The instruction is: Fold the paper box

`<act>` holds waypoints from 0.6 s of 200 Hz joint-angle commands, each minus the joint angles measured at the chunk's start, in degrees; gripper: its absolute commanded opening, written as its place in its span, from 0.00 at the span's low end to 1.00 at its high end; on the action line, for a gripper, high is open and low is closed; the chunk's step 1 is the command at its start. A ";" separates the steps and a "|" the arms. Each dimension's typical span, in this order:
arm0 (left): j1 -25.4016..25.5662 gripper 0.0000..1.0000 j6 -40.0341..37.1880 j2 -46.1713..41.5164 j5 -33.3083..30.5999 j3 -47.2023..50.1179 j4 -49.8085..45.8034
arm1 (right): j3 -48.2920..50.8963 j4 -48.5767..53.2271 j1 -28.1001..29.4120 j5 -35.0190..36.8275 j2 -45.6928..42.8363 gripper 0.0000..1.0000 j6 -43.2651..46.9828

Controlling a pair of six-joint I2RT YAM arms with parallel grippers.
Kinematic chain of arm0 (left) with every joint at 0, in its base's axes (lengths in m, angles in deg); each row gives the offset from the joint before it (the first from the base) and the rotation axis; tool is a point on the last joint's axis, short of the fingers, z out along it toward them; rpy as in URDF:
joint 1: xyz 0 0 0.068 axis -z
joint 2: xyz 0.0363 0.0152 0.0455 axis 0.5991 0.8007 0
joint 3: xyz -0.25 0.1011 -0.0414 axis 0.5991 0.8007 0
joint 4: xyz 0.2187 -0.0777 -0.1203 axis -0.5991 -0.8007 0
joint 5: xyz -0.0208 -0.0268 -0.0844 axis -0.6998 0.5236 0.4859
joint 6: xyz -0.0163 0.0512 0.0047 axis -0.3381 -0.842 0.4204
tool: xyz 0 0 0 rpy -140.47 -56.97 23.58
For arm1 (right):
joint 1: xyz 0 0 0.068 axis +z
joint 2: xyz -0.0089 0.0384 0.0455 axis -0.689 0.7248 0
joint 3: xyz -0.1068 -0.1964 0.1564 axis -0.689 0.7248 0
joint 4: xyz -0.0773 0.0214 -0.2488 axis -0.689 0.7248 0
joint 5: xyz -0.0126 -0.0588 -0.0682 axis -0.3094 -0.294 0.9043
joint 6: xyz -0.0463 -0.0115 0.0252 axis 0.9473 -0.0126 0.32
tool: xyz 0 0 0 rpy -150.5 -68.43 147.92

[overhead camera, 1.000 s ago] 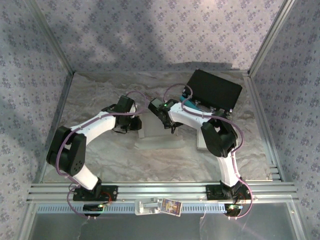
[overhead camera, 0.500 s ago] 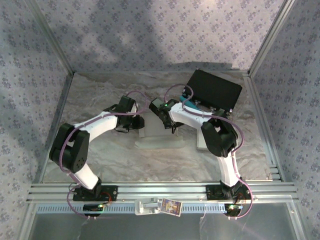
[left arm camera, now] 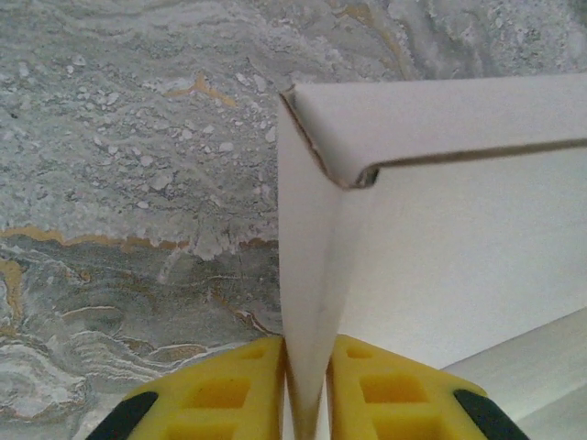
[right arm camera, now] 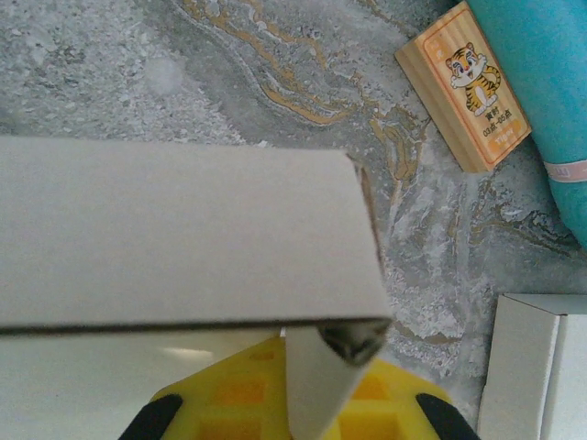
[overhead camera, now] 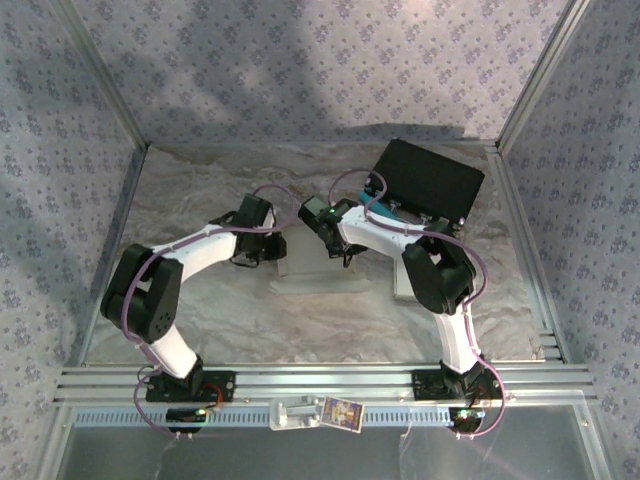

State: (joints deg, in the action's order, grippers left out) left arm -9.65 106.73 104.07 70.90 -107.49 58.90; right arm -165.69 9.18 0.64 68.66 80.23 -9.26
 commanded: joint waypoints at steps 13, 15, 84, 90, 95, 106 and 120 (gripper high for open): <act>2.87 0.03 4.02 1.67 -14.27 -2.13 -7.73 | 0.42 3.12 0.70 1.63 -0.45 0.00 -0.37; 3.05 0.01 4.39 1.58 -15.13 -2.07 -8.10 | 0.42 3.20 0.77 1.65 -0.45 0.00 -0.46; 11.04 0.00 16.52 2.64 -36.24 -3.91 -17.83 | 1.36 2.60 1.74 1.49 -0.53 0.00 -1.88; 11.32 0.00 16.84 2.85 -36.78 -3.92 -17.93 | 1.52 2.51 1.76 1.39 -0.64 0.00 -1.88; 11.42 0.00 17.04 3.01 -36.85 -3.96 -17.93 | 1.56 2.52 1.77 1.22 -0.63 0.00 -1.85; 11.38 0.00 17.22 3.31 -36.39 -3.86 -17.23 | 1.65 2.44 1.78 1.07 -0.57 0.00 -1.68; 11.43 0.06 16.68 3.27 -34.23 -3.25 -15.16 | 1.79 2.34 1.62 0.77 -0.62 0.00 -1.44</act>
State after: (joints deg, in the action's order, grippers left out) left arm 2.00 121.48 104.81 44.08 -111.29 48.97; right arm -165.62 8.54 1.27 67.15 80.14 -10.01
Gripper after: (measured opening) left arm 0.047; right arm 0.070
